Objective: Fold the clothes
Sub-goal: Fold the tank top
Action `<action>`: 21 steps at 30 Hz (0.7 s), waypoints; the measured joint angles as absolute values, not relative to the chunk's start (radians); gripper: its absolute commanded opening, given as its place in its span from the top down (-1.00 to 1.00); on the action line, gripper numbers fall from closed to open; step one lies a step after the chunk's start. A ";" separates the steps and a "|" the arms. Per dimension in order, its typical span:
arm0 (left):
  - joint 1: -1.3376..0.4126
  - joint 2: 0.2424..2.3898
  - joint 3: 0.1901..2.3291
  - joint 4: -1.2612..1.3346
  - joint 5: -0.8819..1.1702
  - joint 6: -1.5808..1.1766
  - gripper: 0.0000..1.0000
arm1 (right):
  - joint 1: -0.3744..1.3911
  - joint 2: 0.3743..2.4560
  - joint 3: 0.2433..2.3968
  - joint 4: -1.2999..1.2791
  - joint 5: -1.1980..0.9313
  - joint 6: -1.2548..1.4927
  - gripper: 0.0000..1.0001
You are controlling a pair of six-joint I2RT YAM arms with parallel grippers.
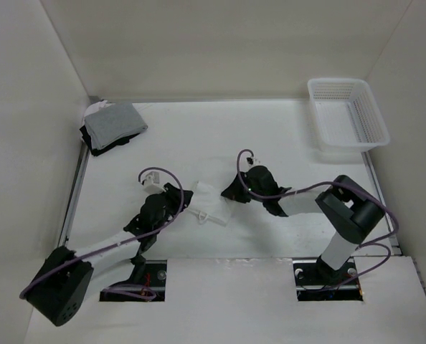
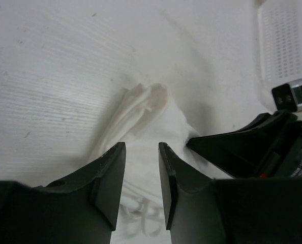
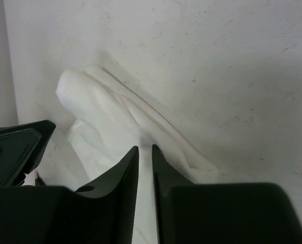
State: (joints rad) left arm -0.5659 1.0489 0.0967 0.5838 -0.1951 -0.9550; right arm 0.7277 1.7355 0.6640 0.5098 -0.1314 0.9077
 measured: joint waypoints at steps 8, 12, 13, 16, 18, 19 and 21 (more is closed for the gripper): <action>-0.659 0.859 0.216 0.420 -0.253 -0.942 0.73 | 0.771 1.519 0.620 0.482 -0.101 0.879 0.72; -0.707 1.019 0.299 0.448 -0.220 -0.943 0.89 | 0.834 1.515 0.578 0.484 -0.101 0.883 0.91; -0.713 1.066 0.311 0.464 -0.207 -0.944 0.89 | 0.847 1.518 0.563 0.483 -0.102 0.884 0.91; -0.721 1.203 0.329 0.510 -0.162 -0.951 0.90 | 0.868 1.538 0.534 0.487 -0.107 0.890 0.91; -0.717 1.279 0.331 0.552 -0.139 -0.951 0.90 | 0.868 1.553 0.519 0.498 -0.107 0.895 0.91; -0.710 1.314 0.331 0.577 -0.126 -0.951 0.90 | 0.868 1.561 0.512 0.508 -0.108 0.897 0.91; -0.683 1.381 0.331 0.636 -0.111 -0.949 0.90 | 0.867 1.583 0.506 0.520 -0.110 0.900 0.91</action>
State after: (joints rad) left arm -0.6830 1.3808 0.3309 0.6365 -0.1112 -0.9489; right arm 0.8673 1.5826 0.5060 0.5198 -0.1097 0.9005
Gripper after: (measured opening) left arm 0.050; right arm 0.045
